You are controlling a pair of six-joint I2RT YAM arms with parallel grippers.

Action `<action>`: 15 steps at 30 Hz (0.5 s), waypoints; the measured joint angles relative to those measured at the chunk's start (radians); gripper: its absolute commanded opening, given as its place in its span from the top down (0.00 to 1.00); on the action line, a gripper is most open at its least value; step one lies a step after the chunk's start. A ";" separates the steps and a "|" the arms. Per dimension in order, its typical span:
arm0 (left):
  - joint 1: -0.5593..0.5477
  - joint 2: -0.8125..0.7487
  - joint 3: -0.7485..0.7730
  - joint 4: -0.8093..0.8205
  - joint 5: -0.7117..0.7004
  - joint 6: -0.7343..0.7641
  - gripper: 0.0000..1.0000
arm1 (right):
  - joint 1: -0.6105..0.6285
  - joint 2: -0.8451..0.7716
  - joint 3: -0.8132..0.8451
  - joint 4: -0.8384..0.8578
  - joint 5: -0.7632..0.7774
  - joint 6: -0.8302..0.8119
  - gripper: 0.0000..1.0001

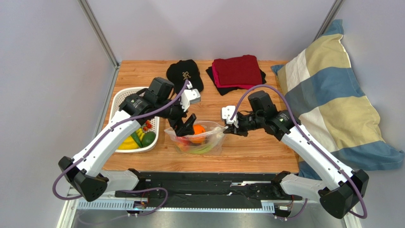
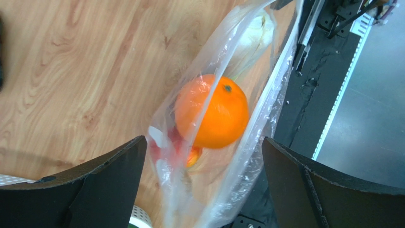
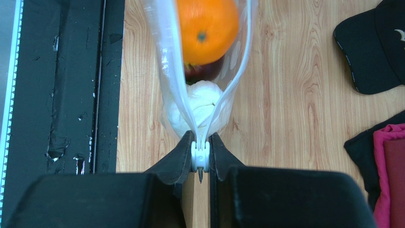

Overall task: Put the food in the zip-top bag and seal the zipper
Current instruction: Place the fake fruit in the zipper food storage bag, then pick up the fake fruit from the bin.

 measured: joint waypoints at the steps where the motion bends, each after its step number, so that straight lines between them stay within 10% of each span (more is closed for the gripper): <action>1: 0.000 -0.012 0.006 -0.006 -0.006 0.000 0.01 | 0.000 0.000 0.000 0.000 0.000 0.000 1.00; 7: 0.082 -0.098 0.067 -0.029 0.001 -0.021 0.05 | 0.002 0.000 0.000 0.001 0.000 0.000 1.00; 15: 0.612 -0.094 -0.029 -0.015 0.022 -0.008 0.19 | 0.005 0.000 0.000 0.002 0.000 0.000 1.00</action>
